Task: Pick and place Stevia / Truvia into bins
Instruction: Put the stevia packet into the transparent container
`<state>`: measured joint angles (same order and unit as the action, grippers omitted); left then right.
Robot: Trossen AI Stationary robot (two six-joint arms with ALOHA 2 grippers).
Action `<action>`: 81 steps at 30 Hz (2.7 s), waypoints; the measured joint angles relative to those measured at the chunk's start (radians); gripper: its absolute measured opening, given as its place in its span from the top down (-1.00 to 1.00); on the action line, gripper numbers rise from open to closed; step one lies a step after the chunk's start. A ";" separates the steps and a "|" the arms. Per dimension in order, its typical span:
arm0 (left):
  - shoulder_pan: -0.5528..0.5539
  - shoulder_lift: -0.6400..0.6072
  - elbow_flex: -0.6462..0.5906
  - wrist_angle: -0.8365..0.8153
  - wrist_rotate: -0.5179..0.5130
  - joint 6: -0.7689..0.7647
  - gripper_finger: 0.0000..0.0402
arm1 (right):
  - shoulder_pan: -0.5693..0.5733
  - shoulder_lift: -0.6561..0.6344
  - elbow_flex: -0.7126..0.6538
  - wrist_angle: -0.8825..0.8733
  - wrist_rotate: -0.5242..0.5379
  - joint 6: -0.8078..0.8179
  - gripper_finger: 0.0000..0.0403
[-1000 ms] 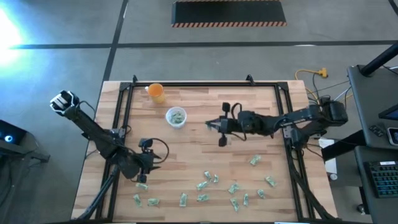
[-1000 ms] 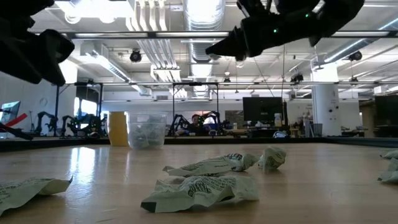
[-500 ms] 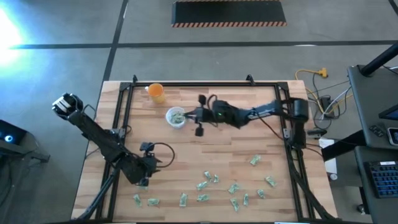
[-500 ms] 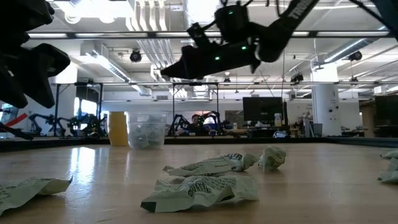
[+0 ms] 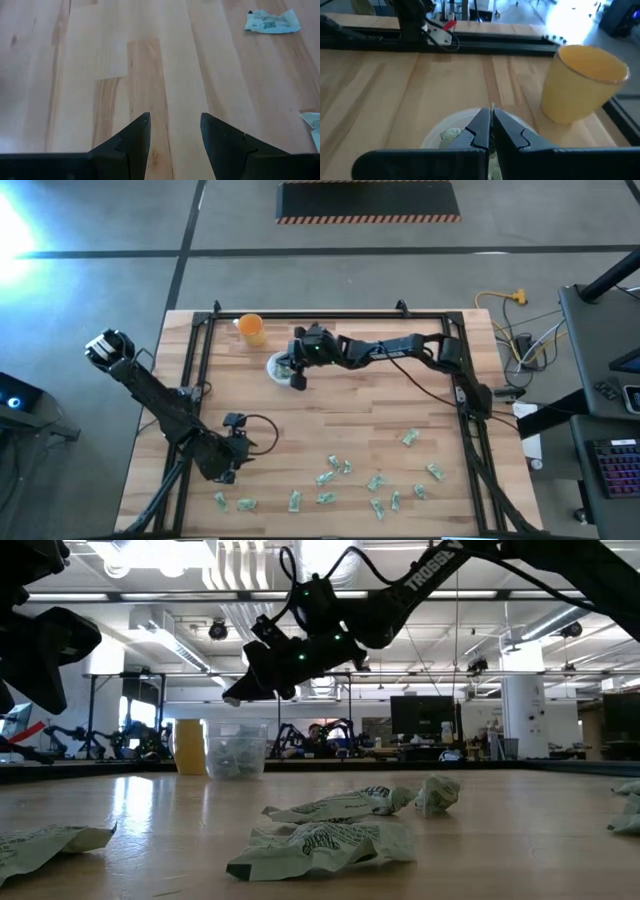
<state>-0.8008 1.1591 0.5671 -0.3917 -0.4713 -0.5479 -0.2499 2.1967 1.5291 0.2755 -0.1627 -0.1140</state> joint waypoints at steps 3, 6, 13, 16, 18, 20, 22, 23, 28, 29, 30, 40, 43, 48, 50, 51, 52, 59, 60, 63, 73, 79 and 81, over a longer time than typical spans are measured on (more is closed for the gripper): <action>-0.001 0.000 0.000 0.005 0.004 0.000 0.22 | -0.009 -0.001 0.006 -0.026 0.000 0.010 0.95; -0.001 0.000 0.000 0.007 0.005 0.000 0.22 | -0.018 -0.008 0.006 -0.057 0.000 0.010 0.87; -0.001 0.000 0.000 0.008 0.008 0.000 0.22 | -0.024 -0.009 0.006 -0.063 0.001 0.010 0.50; -0.001 0.000 0.000 0.008 0.030 -0.006 0.22 | -0.023 -0.024 0.005 -0.078 -0.007 -0.012 0.38; -0.001 0.000 0.000 0.002 0.053 -0.036 0.22 | -0.015 -0.044 0.005 -0.111 -0.025 -0.045 0.33; -0.001 0.000 0.000 -0.012 0.078 -0.079 0.22 | -0.003 -0.073 0.005 -0.166 -0.028 -0.079 0.30; -0.001 0.000 -0.001 -0.016 0.110 -0.122 0.22 | 0.014 -0.102 0.005 -0.226 -0.033 -0.122 0.28; 0.000 0.000 -0.001 -0.014 0.129 -0.138 0.22 | 0.023 -0.120 0.005 -0.272 -0.034 -0.141 0.28; -0.001 0.000 -0.001 -0.014 0.181 -0.181 0.22 | 0.067 -0.205 0.005 -0.478 -0.094 -0.234 0.30; -0.001 0.000 -0.001 -0.015 0.181 -0.181 0.22 | 0.078 -0.221 0.005 -0.521 -0.115 -0.252 0.31; -0.001 0.000 -0.001 -0.015 0.184 -0.181 0.22 | 0.089 -0.235 0.005 -0.562 -0.131 -0.266 0.32; -0.001 0.000 0.005 -0.015 0.217 -0.183 0.22 | 0.214 -0.359 -0.071 -0.750 -0.156 -0.289 0.39; -0.001 0.000 0.002 -0.016 0.228 -0.184 0.22 | 0.247 -0.397 -0.114 -0.747 -0.156 -0.281 0.39; -0.001 0.000 0.002 -0.016 0.278 -0.243 0.22 | 0.281 -0.456 -0.197 -0.730 -0.152 -0.254 0.39; -0.010 0.000 0.002 -0.015 0.306 -0.287 0.22 | 0.292 -0.481 -0.237 -0.709 -0.152 -0.239 0.39; -0.016 0.000 0.002 -0.016 0.318 -0.309 0.22 | 0.295 -0.493 -0.257 -0.704 -0.153 -0.231 0.39; -0.020 0.002 0.002 -0.017 0.333 -0.330 0.22 | 0.299 -0.505 -0.278 -0.697 -0.153 -0.224 0.39; -0.042 0.089 0.026 -0.056 0.451 -0.477 0.22 | 0.314 -0.598 -0.442 -0.575 -0.152 -0.192 0.39; -0.044 0.110 0.032 -0.059 0.461 -0.486 0.22 | 0.316 -0.612 -0.466 -0.552 -0.152 -0.183 0.39; -0.045 0.166 0.050 -0.061 0.493 -0.493 0.22 | 0.316 -0.662 -0.532 -0.502 -0.153 -0.173 0.39; -0.046 0.301 0.133 -0.077 0.548 -0.492 0.22 | 0.326 -0.812 -0.668 -0.371 -0.151 -0.121 0.39; -0.052 0.353 0.180 -0.167 0.544 -0.482 0.35 | 0.344 -0.861 -0.711 -0.339 -0.151 -0.114 0.39; -0.053 0.361 0.191 -0.187 0.543 -0.481 0.41 | 0.349 -0.866 -0.714 -0.338 -0.149 -0.100 0.39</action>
<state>-0.8538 1.5197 0.7586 -0.5791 0.0715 -1.0294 0.0986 1.3305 0.8146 -0.0621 -0.3119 -0.2137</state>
